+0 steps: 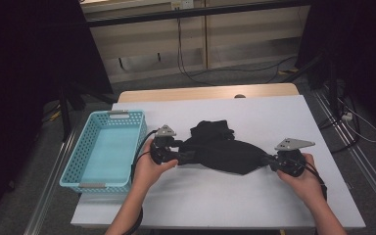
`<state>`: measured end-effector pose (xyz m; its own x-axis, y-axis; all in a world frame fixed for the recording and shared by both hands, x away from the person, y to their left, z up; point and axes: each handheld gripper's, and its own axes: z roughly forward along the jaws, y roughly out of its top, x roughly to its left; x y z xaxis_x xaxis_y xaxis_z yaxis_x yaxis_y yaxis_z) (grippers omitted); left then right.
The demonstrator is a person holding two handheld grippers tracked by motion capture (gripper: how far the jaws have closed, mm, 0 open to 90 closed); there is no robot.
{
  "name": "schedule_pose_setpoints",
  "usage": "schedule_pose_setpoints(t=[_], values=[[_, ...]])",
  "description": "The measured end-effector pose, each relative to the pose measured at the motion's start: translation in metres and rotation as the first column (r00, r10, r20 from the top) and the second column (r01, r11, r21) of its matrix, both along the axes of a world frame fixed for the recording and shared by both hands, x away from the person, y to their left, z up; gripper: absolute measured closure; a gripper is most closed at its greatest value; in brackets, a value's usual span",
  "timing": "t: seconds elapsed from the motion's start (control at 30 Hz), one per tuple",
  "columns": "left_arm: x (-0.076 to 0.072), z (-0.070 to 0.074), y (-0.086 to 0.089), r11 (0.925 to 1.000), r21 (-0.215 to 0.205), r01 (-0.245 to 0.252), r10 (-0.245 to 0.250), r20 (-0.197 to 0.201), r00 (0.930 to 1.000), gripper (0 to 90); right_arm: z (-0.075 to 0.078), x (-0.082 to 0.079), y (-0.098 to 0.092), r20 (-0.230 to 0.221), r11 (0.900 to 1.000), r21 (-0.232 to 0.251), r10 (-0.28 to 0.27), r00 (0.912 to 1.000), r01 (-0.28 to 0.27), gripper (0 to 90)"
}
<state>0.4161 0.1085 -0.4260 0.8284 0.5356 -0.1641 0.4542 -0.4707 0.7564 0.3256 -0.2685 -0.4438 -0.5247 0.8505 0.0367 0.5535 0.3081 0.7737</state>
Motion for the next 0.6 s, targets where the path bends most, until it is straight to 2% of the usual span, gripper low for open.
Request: schedule_pose_setpoints(t=[0.1,0.23,0.4,0.5,0.6], values=[[-0.002,-0.008,-0.005,0.9990,0.027,0.036,-0.035,-0.016,0.9992,31.6,0.000,0.000,0.000,-0.004,1.000,0.005,-0.001,1.0000,0.001,85.5],[-0.003,-0.017,-0.006,0.9983,0.045,0.037,-0.036,-0.007,0.9993,28.6,0.000,0.000,-0.001,-0.006,1.000,0.024,-0.005,1.0000,0.006,85.5],[-0.002,-0.030,-0.007,0.9966,0.069,0.045,-0.043,-0.027,0.9987,24.9,0.000,0.001,-0.002,-0.016,0.999,0.034,-0.011,0.9998,0.012,85.5],[-0.002,-0.033,-0.007,0.9967,0.064,0.049,-0.049,-0.004,0.9988,24.3,0.000,0.001,-0.002,-0.018,0.999,0.037,-0.013,0.9997,0.014,85.5],[-0.003,-0.035,-0.009,0.9934,0.091,0.070,-0.073,0.037,0.9966,24.7,0.000,0.001,-0.003,-0.017,0.998,0.056,-0.023,0.9996,0.024,85.6]])
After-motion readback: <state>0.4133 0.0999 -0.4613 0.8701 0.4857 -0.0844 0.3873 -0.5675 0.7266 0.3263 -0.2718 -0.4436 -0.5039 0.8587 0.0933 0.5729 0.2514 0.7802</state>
